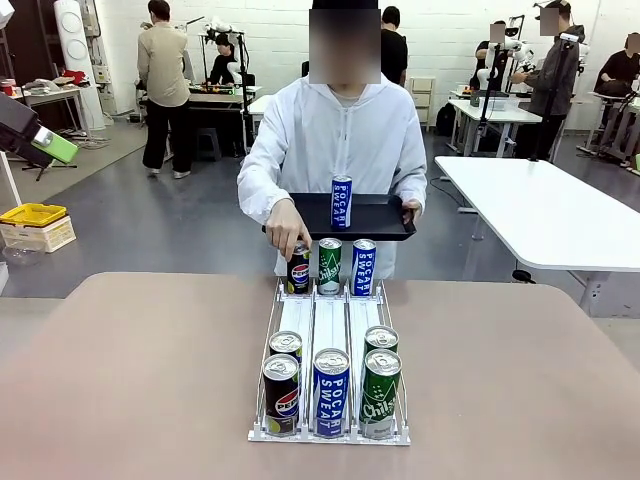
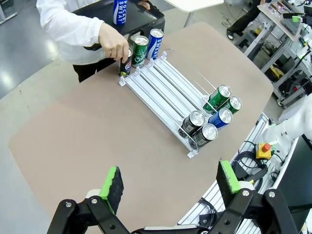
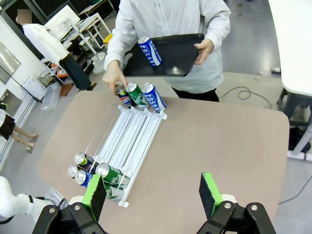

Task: Retrieve and hand over the desired beverage to the person.
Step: Pick up another can of the same type that the person held from the Automatic Can Dispenser.

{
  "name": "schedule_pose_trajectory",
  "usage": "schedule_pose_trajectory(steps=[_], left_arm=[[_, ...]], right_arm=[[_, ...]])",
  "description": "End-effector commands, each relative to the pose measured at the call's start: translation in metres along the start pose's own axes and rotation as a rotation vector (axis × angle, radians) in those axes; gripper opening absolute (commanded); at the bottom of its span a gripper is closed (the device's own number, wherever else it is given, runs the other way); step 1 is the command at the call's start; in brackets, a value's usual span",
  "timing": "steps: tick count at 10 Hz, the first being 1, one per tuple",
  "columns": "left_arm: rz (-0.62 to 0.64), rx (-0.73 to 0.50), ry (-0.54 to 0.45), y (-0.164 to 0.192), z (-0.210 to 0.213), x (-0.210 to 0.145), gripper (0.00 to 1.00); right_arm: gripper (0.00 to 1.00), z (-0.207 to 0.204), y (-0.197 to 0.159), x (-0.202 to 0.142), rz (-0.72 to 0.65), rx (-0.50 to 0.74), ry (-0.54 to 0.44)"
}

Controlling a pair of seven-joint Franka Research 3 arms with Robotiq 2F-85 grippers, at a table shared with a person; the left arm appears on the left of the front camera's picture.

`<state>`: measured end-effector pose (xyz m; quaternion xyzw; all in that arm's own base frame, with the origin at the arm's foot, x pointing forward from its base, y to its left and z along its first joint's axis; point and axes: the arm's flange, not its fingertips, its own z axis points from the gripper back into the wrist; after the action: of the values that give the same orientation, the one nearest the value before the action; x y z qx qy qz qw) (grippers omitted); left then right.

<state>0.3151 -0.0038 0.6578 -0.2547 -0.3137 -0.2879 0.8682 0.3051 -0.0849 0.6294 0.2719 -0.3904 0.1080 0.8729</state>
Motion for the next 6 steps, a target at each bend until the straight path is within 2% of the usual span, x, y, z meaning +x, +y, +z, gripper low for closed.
schedule_pose_trajectory(steps=[1, 6], left_arm=[[-0.003, -0.001, 0.000, 0.0002, -0.0001, -0.0001, 1.00], [-0.003, -0.001, 0.000, 0.0002, -0.0001, -0.0001, 1.00]], right_arm=[[1.00, -0.0026, -0.0010, 0.0009, 0.005, 0.030, -0.005], [1.00, -0.0026, -0.0010, 0.0009, 0.005, 0.030, -0.005]])
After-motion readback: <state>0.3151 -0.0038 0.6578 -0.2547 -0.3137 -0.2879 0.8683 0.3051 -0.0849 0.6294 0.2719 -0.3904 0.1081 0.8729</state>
